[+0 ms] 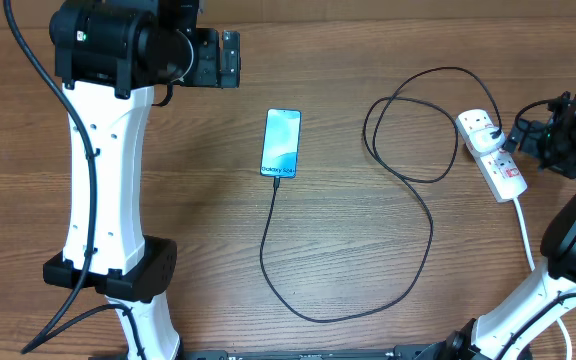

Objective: Plug charger to phone and switch on socket

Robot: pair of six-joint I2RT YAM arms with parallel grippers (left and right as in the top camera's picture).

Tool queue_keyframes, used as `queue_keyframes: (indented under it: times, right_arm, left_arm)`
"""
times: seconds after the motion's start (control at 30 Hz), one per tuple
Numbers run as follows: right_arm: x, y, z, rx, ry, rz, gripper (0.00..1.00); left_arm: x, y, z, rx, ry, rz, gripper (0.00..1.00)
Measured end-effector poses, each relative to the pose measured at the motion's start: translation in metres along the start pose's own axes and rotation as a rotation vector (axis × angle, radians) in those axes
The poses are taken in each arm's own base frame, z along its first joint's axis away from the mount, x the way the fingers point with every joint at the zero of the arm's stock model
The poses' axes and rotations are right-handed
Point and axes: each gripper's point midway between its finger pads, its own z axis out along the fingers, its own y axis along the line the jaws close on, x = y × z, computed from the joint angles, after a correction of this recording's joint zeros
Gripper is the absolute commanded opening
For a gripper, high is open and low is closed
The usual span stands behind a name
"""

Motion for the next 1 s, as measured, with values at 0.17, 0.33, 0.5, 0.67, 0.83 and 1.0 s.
queue_keyframes:
  times: [0.17, 0.33, 0.5, 0.67, 0.83, 1.0]
  right_arm:
    - [-0.0021, -0.0001, 0.0011, 0.0, -0.011, -0.001, 1.0]
    - [-0.0006, -0.001, 0.008, 0.002, -0.022, 0.003, 1.0]
    - [-0.0007, -0.0017, 0.0084, 0.002, -0.023, 0.006, 1.0]
    - [0.0005, -0.0027, 0.0084, 0.003, -0.019, 0.011, 1.0]
    - [0.0025, -0.0031, 0.0084, 0.003, -0.011, 0.013, 1.0]
    - [0.0027, -0.0029, 0.0083, 0.002, -0.01, 0.013, 1.0]
  left_arm:
    - [0.0, 0.0, 0.0, 0.0, 0.0, 0.0, 1.0]
    - [0.0, 0.0, 0.0, 0.0, 0.0, 0.0, 0.99]
    - [0.0, 0.0, 0.0, 0.0, 0.0, 0.0, 0.99]
    - [0.0, 0.0, 0.0, 0.0, 0.0, 0.0, 1.0]
    - [-0.0001, 0.0, -0.0003, 0.0, -0.001, 0.0, 1.0]
    - [0.0, 0.0, 0.0, 0.0, 0.0, 0.0, 0.99]
